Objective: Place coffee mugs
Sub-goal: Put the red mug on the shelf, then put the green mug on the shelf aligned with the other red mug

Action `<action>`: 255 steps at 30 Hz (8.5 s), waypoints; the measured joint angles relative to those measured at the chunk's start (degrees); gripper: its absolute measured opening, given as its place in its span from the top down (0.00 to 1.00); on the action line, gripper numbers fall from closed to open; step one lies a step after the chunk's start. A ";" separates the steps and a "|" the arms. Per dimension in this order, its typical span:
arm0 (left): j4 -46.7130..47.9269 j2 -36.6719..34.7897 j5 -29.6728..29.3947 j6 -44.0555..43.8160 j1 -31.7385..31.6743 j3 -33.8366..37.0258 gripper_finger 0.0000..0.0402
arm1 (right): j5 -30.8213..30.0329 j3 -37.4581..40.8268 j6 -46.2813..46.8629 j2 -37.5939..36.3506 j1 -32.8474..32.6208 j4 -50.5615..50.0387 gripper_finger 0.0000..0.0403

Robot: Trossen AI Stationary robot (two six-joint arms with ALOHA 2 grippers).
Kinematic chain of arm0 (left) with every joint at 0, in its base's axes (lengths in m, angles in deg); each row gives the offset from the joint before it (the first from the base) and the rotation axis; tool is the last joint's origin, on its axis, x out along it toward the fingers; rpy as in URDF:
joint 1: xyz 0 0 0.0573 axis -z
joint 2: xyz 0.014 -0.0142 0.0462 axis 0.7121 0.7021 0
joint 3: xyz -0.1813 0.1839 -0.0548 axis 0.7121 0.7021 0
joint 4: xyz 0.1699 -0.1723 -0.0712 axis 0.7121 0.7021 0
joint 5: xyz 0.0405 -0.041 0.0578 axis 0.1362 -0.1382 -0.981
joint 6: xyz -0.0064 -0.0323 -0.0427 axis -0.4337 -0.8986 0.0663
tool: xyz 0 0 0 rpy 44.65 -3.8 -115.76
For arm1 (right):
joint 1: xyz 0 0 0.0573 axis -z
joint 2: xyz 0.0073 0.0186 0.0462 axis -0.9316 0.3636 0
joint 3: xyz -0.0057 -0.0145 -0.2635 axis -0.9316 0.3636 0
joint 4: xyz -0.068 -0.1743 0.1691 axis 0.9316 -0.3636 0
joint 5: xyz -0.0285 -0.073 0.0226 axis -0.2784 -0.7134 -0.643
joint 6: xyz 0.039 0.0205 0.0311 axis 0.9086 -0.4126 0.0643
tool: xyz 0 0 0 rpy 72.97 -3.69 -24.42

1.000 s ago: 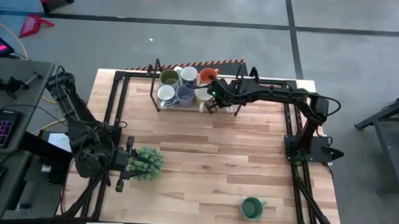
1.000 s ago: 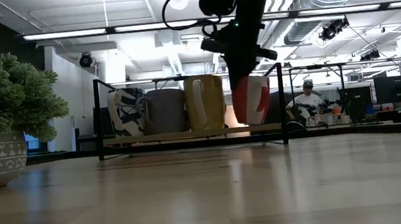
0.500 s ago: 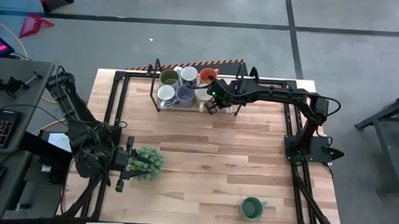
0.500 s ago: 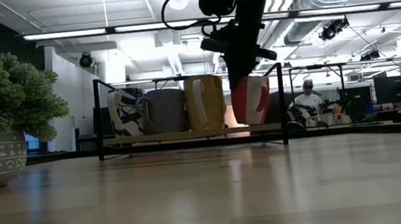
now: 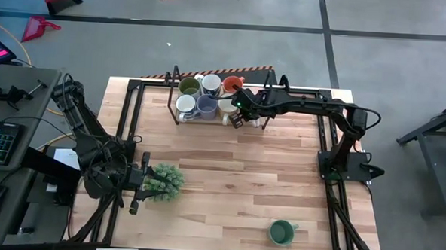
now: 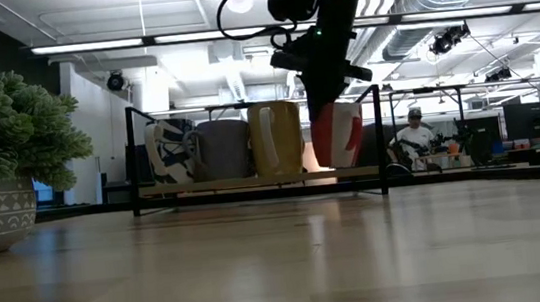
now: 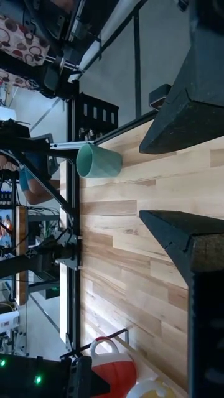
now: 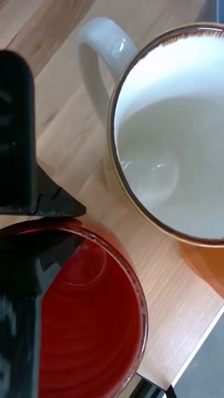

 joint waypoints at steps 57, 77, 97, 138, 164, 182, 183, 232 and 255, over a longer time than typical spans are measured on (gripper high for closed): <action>0.03 0.02 -0.03 0.00 0.02 0.00 0.64 | -4.71 -10.56 -3.83 -0.17 -3.64 -12.58 0.77; -0.03 0.02 -0.22 -0.39 -1.43 0.00 0.64 | -26.79 2.12 11.57 -20.22 -34.17 -26.29 0.77; -12.93 0.02 -0.51 -0.52 -16.13 -0.07 0.64 | -10.74 55.52 -14.79 -63.00 -40.68 48.82 0.77; -20.59 3.56 5.61 -0.52 -29.97 0.00 0.64 | 0.04 62.34 -19.12 -67.60 -40.59 55.57 0.77; -14.25 3.54 8.65 -3.09 -29.94 0.00 0.64 | 7.85 42.62 4.21 -60.04 -44.74 8.12 0.77; -14.28 3.54 8.64 -2.91 -29.94 0.00 0.64 | 10.69 32.13 4.42 -31.91 -58.36 5.88 0.77; -14.30 3.54 8.77 -2.84 -29.94 0.00 0.64 | 11.29 31.44 4.58 -30.42 -58.67 5.94 0.77; -10.96 3.54 18.03 1.09 -29.92 0.00 0.64 | 9.74 19.69 12.06 -2.21 -59.45 9.57 0.77; -10.92 3.54 21.22 1.07 -29.90 0.00 0.64 | -1.38 19.67 20.07 -2.34 -54.00 12.70 0.99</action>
